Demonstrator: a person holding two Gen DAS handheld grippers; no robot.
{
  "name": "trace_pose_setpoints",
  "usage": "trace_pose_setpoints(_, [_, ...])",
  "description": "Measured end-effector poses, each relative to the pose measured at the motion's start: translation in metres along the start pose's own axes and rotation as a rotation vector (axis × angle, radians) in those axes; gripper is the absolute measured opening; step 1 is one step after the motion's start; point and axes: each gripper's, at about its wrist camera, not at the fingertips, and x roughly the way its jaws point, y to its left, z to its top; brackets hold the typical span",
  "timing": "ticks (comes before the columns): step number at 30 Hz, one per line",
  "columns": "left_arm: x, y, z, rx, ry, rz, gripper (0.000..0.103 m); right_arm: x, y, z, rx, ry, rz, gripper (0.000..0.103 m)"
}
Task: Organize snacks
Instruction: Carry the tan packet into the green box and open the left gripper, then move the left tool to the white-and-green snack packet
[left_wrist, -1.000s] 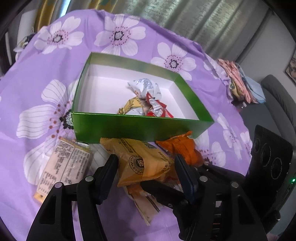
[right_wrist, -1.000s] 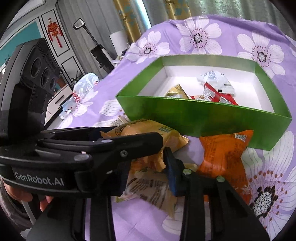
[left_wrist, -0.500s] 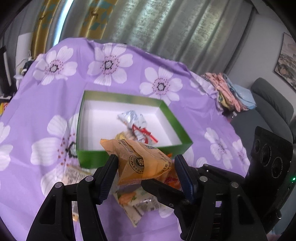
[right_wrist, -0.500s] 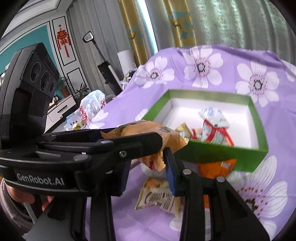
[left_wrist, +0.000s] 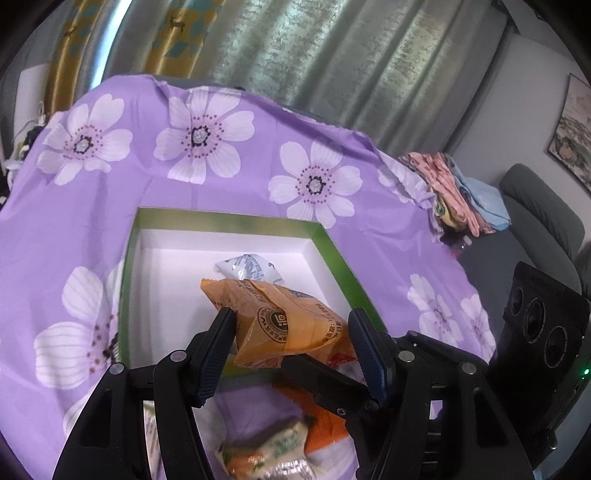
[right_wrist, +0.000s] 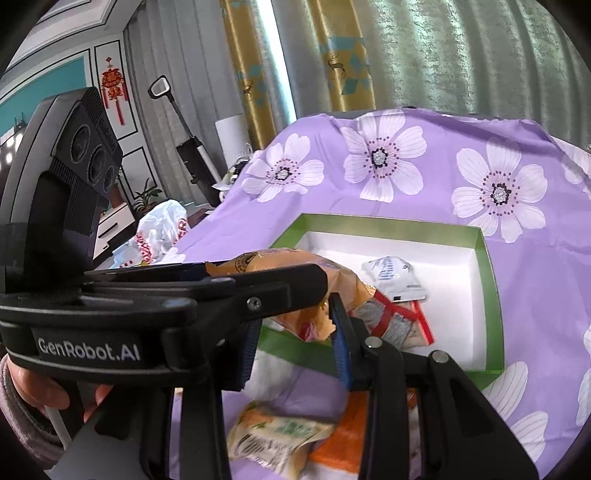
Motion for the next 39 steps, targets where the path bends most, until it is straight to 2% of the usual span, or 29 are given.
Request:
trace_pose_setpoints(7, [0.036, 0.011, 0.005, -0.034, 0.048, -0.008, 0.063, 0.023, -0.022, 0.001, 0.021, 0.035, -0.030, 0.036])
trace_pose_setpoints(14, [0.059, 0.019, 0.003, -0.061, 0.090, 0.032, 0.063, 0.046, -0.034, -0.003, 0.024, 0.087, -0.071, 0.038])
trace_pose_setpoints(16, [0.059, 0.022, 0.002, -0.072, 0.095, 0.044, 0.064, 0.046, -0.037, -0.003, 0.032, 0.090, -0.077, 0.046])
trace_pose_setpoints(18, [0.059, 0.024, 0.003, -0.079, 0.097, 0.055, 0.069, 0.045, -0.039, -0.004, 0.038, 0.087, -0.094, 0.055])
trace_pose_setpoints(19, [0.056, 0.025, 0.003, -0.081, 0.094, 0.063, 0.076, 0.043, -0.039, -0.003, 0.040, 0.086, -0.101, 0.057])
trace_pose_setpoints(20, [0.053, 0.026, 0.002, -0.083, 0.089, 0.069, 0.078, 0.041, -0.040, -0.003, 0.042, 0.084, -0.107, 0.057])
trace_pose_setpoints(23, [0.041, 0.027, 0.001, -0.087, 0.082, 0.090, 0.078, 0.034, -0.040, -0.003, 0.048, 0.075, -0.118, 0.063])
trace_pose_setpoints(25, [0.034, 0.026, 0.001, -0.086, 0.077, 0.091, 0.080, 0.027, -0.038, -0.003, 0.053, 0.063, -0.131, 0.071])
trace_pose_setpoints(30, [0.015, 0.020, -0.003, -0.077, 0.068, 0.101, 0.081, 0.006, -0.027, -0.005, 0.042, 0.042, -0.160, 0.081])
trace_pose_setpoints(32, [0.005, 0.016, -0.007, -0.070, 0.058, 0.112, 0.101, -0.006, -0.022, -0.006, 0.034, 0.032, -0.180, 0.085])
trace_pose_setpoints(34, [-0.005, 0.013, -0.010, -0.063, 0.043, 0.112, 0.102, -0.015, -0.020, -0.007, 0.042, 0.022, -0.187, 0.090])
trace_pose_setpoints(39, [-0.030, 0.005, -0.021, -0.049, 0.023, 0.127, 0.102, -0.040, -0.014, -0.014, 0.056, 0.011, -0.219, 0.095])
